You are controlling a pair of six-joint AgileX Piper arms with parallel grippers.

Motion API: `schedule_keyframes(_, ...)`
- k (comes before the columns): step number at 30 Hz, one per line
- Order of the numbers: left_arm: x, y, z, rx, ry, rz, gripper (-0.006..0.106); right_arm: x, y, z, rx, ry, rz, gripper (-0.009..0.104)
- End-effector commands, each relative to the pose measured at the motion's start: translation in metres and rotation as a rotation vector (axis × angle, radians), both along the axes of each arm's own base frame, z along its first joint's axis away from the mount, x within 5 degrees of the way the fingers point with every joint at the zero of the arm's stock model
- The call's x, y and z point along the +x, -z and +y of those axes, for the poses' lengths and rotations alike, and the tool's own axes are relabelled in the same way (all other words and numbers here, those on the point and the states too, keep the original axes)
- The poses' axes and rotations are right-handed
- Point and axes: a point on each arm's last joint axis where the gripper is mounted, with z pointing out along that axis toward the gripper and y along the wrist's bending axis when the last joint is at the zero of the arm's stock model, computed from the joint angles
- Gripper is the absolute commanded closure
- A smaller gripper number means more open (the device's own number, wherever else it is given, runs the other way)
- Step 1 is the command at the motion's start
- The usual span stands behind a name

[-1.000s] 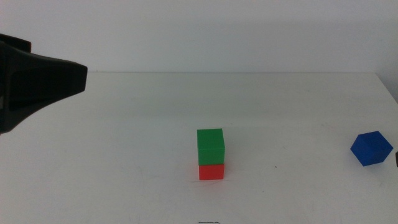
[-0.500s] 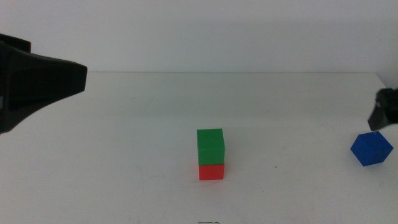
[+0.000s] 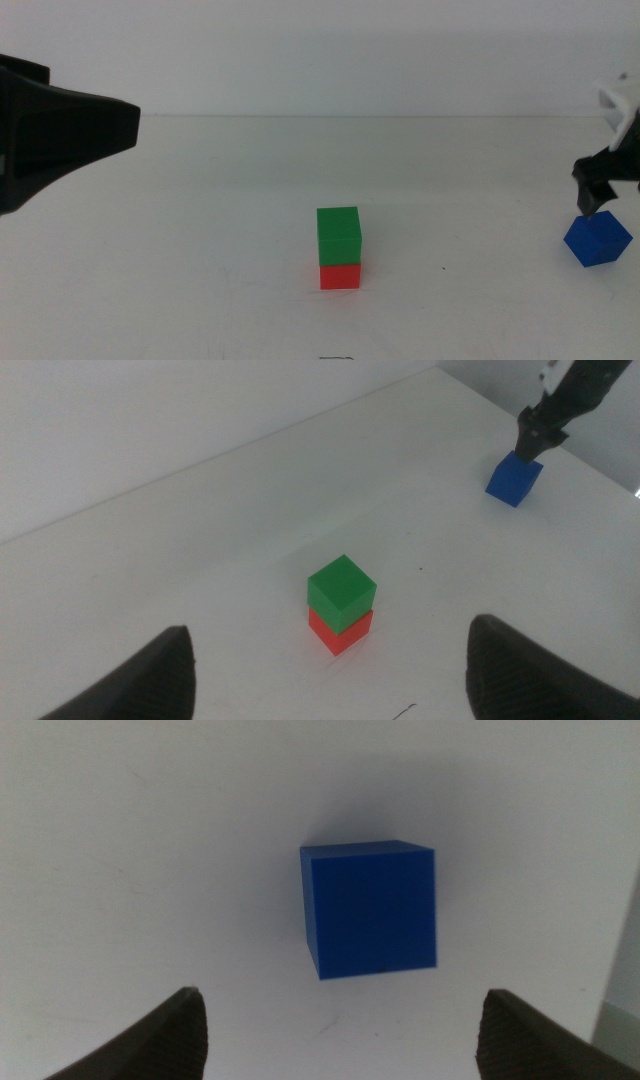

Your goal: Stack red cubes first, then green, then blue cubes in a specific spot.

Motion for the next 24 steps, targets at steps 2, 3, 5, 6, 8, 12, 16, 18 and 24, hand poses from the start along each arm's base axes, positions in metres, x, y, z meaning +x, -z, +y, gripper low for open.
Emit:
schedule_keyframes(2,0.000,-0.014,0.000,-0.065,-0.011,-0.075,0.009,0.006,-0.010,-0.012,-0.029,0.002,-0.054,0.001)
schedule_keyframes(3,0.000,-0.014,0.000,-0.065,-0.011,-0.075,0.009,0.007,-0.007,-0.015,-0.028,0.013,-0.046,0.001)
schedule_keyframes(5,0.000,-0.014,0.000,-0.065,-0.011,-0.075,0.009,0.009,-0.001,-0.025,-0.027,0.039,-0.032,0.001)
schedule_keyframes(6,0.000,-0.014,0.000,-0.065,-0.011,-0.075,0.009,0.010,0.000,-0.029,-0.019,0.054,-0.037,0.001)
schedule_keyframes(8,0.000,-0.014,0.000,-0.065,-0.011,-0.075,0.009,0.013,0.002,-0.035,0.011,0.082,-0.063,0.001)
schedule_keyframes(12,0.000,-0.014,0.000,-0.065,-0.011,-0.075,0.009,0.017,0.008,-0.036,0.041,0.059,-0.068,0.001)
schedule_keyframes(16,0.000,-0.014,0.000,-0.065,-0.011,-0.075,0.009,0.022,0.019,-0.036,0.047,0.038,-0.048,0.001)
schedule_keyframes(18,0.000,-0.014,0.000,-0.065,-0.011,-0.075,0.009,0.024,0.024,-0.036,0.047,0.038,-0.038,0.001)
schedule_keyframes(24,0.000,-0.014,0.000,-0.065,-0.011,-0.075,0.009,0.033,0.043,-0.037,0.051,0.029,-0.028,0.001)
